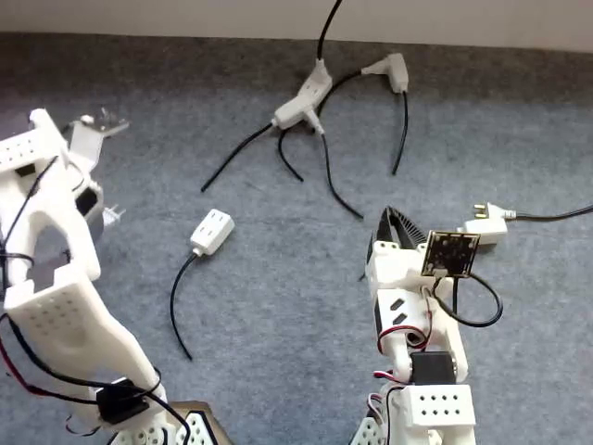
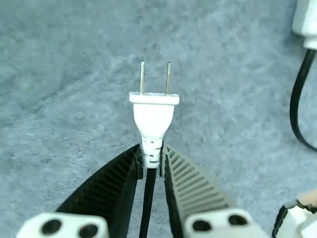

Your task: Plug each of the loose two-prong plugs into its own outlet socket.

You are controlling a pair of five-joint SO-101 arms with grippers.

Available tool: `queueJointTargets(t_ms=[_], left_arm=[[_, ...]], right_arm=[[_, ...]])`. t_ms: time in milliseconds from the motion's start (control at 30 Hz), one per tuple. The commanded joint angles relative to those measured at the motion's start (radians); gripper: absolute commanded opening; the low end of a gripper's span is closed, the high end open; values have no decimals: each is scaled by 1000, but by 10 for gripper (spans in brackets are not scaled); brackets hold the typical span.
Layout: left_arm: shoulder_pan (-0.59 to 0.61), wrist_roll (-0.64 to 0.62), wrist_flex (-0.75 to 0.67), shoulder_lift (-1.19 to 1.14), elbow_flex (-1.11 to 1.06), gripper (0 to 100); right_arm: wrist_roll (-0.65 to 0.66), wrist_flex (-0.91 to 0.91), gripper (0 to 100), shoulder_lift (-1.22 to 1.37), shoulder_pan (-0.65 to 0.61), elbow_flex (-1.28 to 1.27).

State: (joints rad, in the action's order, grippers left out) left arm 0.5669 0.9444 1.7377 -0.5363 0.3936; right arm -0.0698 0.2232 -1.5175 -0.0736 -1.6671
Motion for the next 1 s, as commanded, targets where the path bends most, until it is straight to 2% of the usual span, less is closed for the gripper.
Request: queueJointTargets(t_ms=[0,133,267,333,667,967], left_arm=[[62,35,-121,65,-93,7],[110,40,-281,65,-205,27],[148,31,-358,67,-240,169],[163,31,-368,71,-236,200],[153,37,-367,130,-174,200],[74,34,-370,122,-156,200]], right_arm=[[14,1,9,-15,-4,-142],[14,1,9,-15,-4,-142],[14,2,9,-15,-4,-142],[14,2,9,-13,-4,-142],[14,2,9,-12,-4,-142],[14,2,9,-10,-4,-142]])
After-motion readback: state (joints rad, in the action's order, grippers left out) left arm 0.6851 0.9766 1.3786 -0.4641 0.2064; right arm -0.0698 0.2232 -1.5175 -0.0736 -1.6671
